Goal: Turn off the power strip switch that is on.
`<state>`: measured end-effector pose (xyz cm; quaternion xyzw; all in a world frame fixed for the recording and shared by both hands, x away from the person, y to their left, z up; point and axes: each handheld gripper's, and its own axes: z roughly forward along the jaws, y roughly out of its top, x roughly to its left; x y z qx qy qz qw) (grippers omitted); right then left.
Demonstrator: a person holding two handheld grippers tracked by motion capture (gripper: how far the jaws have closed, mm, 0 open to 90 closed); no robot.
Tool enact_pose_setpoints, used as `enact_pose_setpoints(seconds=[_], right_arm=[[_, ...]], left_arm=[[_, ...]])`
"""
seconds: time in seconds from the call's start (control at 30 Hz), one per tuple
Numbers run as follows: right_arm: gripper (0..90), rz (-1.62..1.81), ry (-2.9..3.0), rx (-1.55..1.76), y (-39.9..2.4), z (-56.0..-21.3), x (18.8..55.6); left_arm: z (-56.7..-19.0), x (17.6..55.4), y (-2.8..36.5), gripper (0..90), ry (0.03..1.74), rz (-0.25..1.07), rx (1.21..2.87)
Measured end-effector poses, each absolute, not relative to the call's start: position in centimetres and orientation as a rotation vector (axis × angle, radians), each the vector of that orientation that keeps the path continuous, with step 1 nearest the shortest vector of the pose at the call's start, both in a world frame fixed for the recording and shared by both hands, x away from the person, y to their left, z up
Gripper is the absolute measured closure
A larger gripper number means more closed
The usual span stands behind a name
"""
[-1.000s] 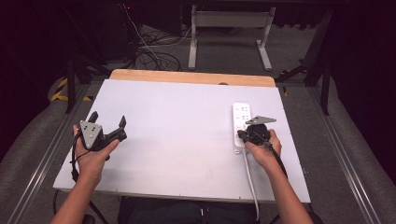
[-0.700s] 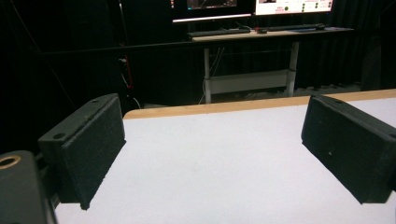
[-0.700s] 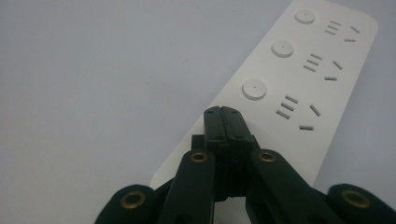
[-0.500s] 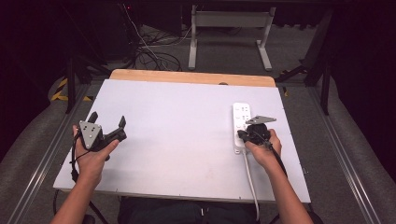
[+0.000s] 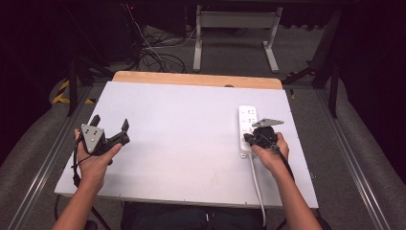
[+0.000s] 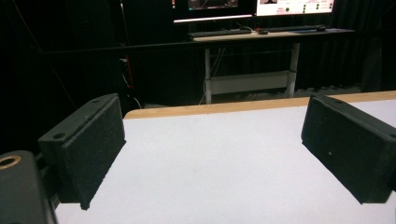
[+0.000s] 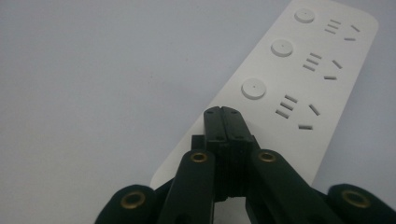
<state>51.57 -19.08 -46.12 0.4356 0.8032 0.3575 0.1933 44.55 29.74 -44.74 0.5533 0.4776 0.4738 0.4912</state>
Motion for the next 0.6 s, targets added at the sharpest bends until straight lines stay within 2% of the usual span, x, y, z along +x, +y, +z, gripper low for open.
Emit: enact_pose_setpoints(seconds=[0.6], right_arm=[[90.0, 0.971, 2.26, 1.198, -18.96, -45.94, 51.47]], left_arm=[[-44.78, 44.69, 29.74, 6.6, 1.158, 1.149, 1.346]])
